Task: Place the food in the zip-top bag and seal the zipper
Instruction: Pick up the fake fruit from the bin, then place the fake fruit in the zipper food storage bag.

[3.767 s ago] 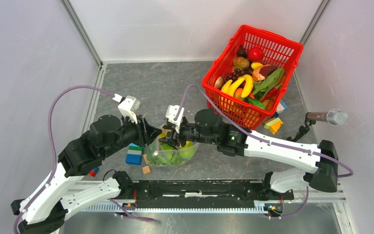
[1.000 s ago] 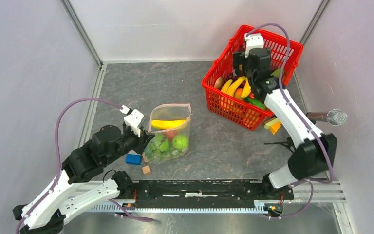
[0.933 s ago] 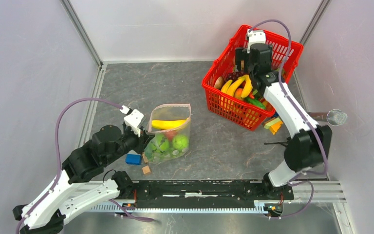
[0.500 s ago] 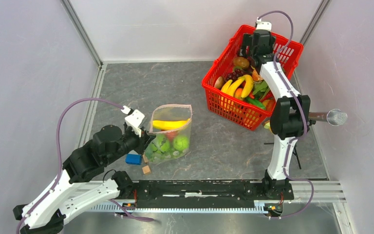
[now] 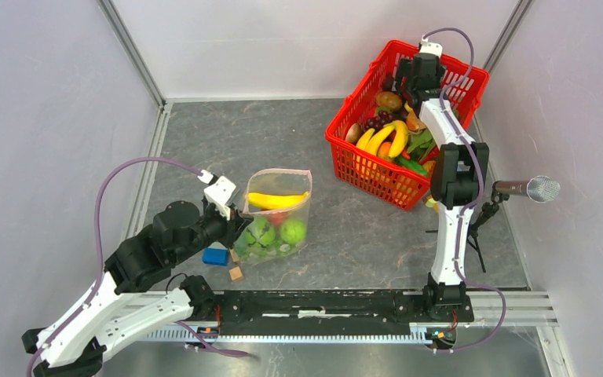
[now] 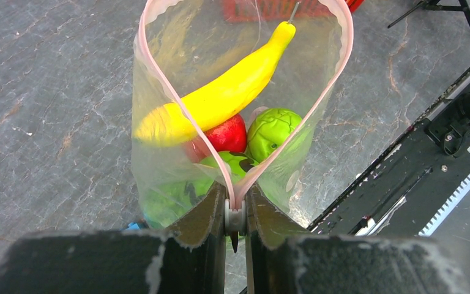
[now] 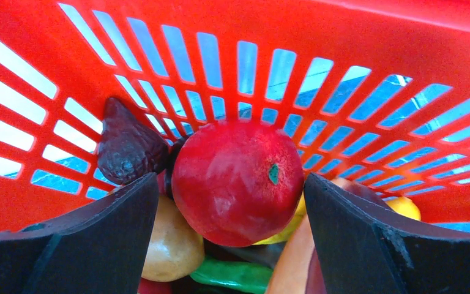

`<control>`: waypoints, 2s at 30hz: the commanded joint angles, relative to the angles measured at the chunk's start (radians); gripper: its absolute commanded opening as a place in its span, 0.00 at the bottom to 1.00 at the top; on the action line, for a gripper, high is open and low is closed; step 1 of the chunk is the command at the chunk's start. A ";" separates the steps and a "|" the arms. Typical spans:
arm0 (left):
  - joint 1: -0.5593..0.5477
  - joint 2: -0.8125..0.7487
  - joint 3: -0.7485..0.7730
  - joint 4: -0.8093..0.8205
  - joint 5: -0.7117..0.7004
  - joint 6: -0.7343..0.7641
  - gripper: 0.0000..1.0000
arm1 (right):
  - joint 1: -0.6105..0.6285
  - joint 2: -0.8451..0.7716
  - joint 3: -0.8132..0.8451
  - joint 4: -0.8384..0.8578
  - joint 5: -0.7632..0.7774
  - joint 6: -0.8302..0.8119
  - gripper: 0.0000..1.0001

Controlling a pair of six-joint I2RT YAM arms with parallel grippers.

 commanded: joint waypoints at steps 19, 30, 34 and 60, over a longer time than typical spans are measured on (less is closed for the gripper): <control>-0.002 0.008 0.004 0.047 0.025 -0.052 0.13 | -0.033 -0.140 -0.087 0.091 -0.263 0.046 0.40; -0.003 0.005 -0.010 0.058 0.038 -0.118 0.13 | 0.054 -0.522 -0.489 0.209 -0.521 0.079 0.41; -0.003 0.006 -0.004 0.057 0.047 -0.127 0.14 | 0.156 -0.687 -0.624 0.251 -0.510 0.059 0.41; -0.003 0.009 -0.002 0.074 0.071 -0.151 0.14 | 0.793 -1.158 -1.098 0.425 -0.689 0.069 0.41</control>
